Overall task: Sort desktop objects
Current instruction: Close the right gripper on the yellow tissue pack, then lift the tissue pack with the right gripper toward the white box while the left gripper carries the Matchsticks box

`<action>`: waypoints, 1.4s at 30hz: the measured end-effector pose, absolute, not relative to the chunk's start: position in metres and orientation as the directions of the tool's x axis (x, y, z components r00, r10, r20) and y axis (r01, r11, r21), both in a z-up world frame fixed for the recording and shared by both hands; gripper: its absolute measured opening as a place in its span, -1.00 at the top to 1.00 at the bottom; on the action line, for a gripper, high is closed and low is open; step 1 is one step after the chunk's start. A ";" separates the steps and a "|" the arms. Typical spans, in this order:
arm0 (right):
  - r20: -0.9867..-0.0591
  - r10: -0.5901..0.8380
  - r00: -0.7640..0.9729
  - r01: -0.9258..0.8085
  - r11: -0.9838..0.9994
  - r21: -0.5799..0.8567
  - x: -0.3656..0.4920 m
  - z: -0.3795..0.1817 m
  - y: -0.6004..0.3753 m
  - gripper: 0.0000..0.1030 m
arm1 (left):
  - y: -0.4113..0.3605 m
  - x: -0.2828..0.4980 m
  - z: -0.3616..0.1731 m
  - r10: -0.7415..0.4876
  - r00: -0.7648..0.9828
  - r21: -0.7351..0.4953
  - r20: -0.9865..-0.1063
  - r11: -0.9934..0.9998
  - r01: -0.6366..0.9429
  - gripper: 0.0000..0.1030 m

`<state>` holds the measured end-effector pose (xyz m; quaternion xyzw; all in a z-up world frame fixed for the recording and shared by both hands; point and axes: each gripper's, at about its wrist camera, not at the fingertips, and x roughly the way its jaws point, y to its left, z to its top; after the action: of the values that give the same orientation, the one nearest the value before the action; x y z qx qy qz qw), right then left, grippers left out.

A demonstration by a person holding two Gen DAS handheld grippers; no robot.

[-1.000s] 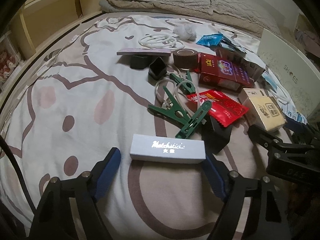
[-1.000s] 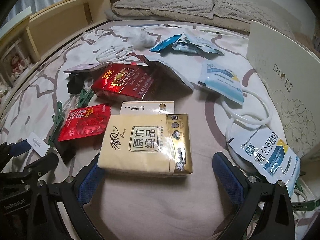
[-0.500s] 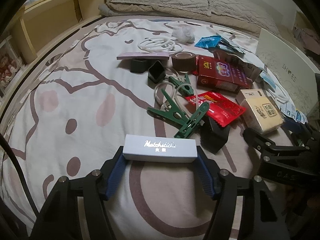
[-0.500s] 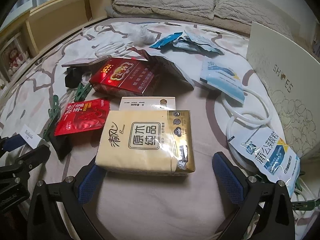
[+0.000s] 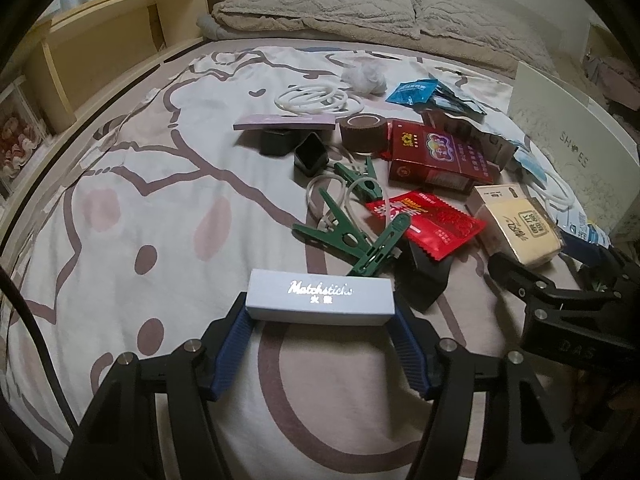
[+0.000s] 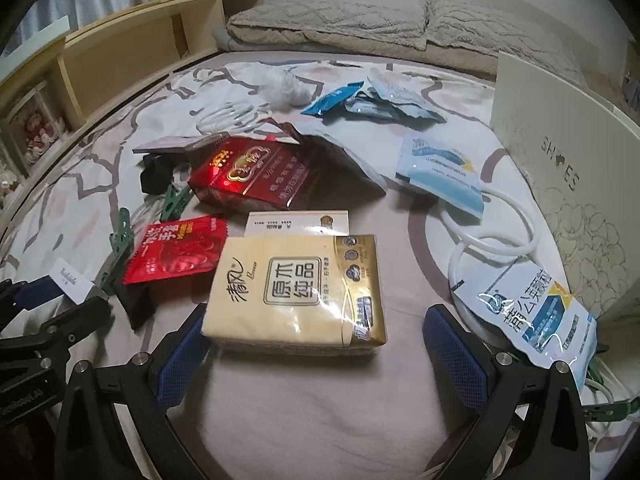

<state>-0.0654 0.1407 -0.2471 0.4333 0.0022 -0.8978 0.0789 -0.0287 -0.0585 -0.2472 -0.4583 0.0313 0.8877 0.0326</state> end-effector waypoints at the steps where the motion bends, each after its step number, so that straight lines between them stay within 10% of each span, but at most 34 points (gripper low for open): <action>1: -0.775 -0.143 -0.616 0.148 -0.987 0.064 -0.065 -0.246 0.140 -0.89 | -0.058 -0.028 -0.247 0.029 -0.579 0.026 -0.815 -0.996 -0.087 -0.29; 7: -0.777 -0.158 -0.609 0.198 -0.979 0.044 -0.067 -0.246 0.130 -0.47 | -0.059 -0.028 -0.245 0.032 -0.584 0.022 -0.811 -0.996 -0.086 -0.29; 42: -0.811 -0.150 -0.565 0.199 -0.979 0.042 -0.043 -0.243 0.141 -0.45 | -0.058 -0.026 -0.241 0.049 -0.587 0.002 -0.808 -0.996 -0.086 -0.28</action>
<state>-0.0433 0.1414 -0.2433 0.4556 0.0270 -0.8843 0.0989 -0.0259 -0.0577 -0.2407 -0.4530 0.0207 0.8905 0.0379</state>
